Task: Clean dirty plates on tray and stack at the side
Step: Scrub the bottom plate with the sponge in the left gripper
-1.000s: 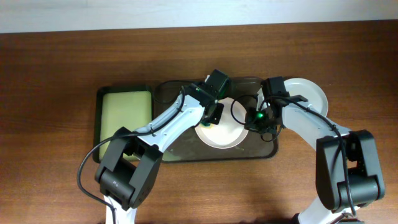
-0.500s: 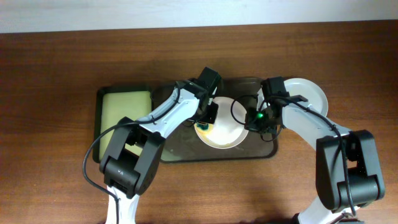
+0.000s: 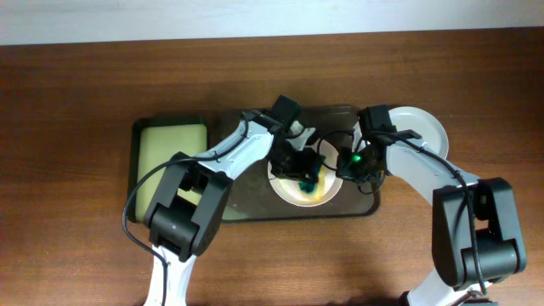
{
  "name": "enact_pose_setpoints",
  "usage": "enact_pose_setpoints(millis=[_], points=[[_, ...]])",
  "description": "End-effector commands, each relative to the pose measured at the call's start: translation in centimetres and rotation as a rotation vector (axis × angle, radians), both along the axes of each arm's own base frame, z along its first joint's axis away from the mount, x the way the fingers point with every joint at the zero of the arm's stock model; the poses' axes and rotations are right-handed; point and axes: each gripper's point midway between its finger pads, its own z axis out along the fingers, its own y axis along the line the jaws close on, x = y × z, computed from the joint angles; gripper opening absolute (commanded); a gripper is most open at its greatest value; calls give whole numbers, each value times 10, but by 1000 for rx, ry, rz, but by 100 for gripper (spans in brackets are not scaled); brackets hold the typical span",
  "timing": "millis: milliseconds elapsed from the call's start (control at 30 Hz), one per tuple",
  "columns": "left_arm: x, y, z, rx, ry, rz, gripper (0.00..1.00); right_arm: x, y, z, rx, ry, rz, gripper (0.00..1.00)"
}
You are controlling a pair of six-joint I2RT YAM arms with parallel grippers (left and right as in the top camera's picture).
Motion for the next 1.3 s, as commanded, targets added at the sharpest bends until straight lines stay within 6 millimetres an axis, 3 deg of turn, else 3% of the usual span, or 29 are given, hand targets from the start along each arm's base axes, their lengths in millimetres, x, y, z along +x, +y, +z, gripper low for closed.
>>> enact_pose_setpoints(millis=[0, 33, 67, 133, 200, 300, 433, 467, 567, 633, 733, 800, 833, 967, 1033, 1067, 1167, 1200, 1267], points=[[54, 9, 84, -243, -98, 47, 0, 0, 8, 0, 30, 8, 7, 4], [64, 19, 105, -259, -143, 71, 0, 0, 8, 0, 30, 8, 7, 4], [79, 45, 130, -220, -231, 133, 0, 0, 8, 0, 30, 8, 7, 4], [89, 85, 129, -15, -306, 226, 0, 0, 10, 0, 41, 8, 9, 4], [83, 96, 109, 125, -309, 233, 0, 0, 10, 0, 42, 7, 9, 4], [62, 87, 67, 286, -351, 174, 0, 0, 10, 0, 41, 6, 9, 4], [48, 51, 27, 261, -441, 122, 0, 0, 10, 0, 41, 7, 9, 4], [51, 62, 15, 324, -449, 159, 0, 0, 10, 0, 41, 7, 9, 4], [58, 70, 8, 302, -415, 180, 0, 0, 10, 0, 41, 6, 9, 4], [55, 73, -18, 335, -368, 169, 0, 0, 10, 0, 41, 6, 9, 4], [60, 80, -36, 348, -353, 174, 0, 0, 10, 0, 41, 6, 9, 4], [51, 71, -40, 284, -293, 153, 0, 0, 10, 0, 41, 6, 9, 4], [36, 50, -31, 151, -210, 115, 0, 0, 10, 0, 41, 6, 9, 4], [10, 10, 5, -157, -75, 29, 0, 0, 10, 0, 41, 6, 9, 4], [9, 2, 24, -273, -46, 8, 0, 0, 10, 0, 41, 6, 9, 4], [21, 5, 37, -298, -72, 22, 0, 0, 10, 0, 41, 6, 9, 4], [60, 32, 75, -296, -174, 109, 0, 0, 10, 0, 41, 6, 10, 4], [72, 52, 76, -215, -207, 169, 0, 0, 10, 0, 41, 6, 10, 4], [83, 114, 70, 36, -243, 297, 0, 0, 10, 0, 41, 6, 9, 4]])
